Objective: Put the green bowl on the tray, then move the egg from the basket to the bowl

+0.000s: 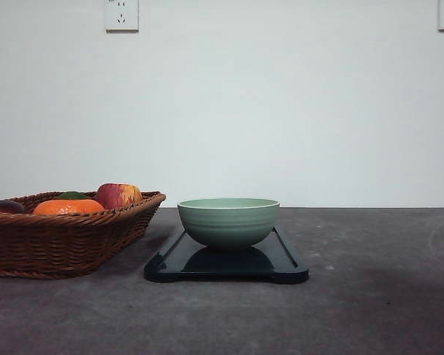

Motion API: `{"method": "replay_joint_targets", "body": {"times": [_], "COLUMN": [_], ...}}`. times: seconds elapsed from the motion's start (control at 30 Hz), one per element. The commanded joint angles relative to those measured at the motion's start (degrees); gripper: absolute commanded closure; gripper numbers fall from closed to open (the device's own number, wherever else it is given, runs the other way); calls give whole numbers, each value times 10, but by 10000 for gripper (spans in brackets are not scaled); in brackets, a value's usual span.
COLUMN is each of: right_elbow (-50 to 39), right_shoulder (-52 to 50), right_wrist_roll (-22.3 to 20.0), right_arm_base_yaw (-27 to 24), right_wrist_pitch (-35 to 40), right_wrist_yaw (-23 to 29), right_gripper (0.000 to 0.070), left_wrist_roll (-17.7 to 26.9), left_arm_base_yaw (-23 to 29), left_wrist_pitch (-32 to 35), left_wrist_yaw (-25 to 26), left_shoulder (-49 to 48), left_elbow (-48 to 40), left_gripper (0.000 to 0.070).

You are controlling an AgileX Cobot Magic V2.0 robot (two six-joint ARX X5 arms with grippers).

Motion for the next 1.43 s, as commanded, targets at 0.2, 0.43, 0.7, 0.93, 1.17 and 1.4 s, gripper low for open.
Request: {"method": "replay_joint_targets", "body": {"times": [0.2, 0.43, 0.7, 0.93, 1.17, 1.4], "right_elbow": [-2, -2, -2, -2, -2, -2], "right_shoulder": [0, 0, 0, 0, 0, 0], "right_wrist_roll": [8, 8, 8, 8, 8, 8], "right_arm_base_yaw": [-1, -1, -1, -1, -1, -1], "right_wrist_pitch": [8, 8, 8, 8, 8, 8], "right_wrist_yaw": [2, 2, 2, 2, 2, 2], "right_gripper": [682, 682, 682, 682, 682, 682], "left_wrist_roll": [6, 6, 6, 6, 6, 6], "left_arm_base_yaw": [0, 0, 0, 0, 0, 0], "left_wrist_pitch": [-9, -9, -9, -9, -9, -9], "left_wrist_yaw": [-1, -1, -1, -1, -1, -1], "left_shoulder": [-1, -1, -1, -1, -1, -1], "left_elbow": [-9, -9, -9, -9, -9, -9], "left_gripper": [700, 700, 700, 700, 700, 700]}}
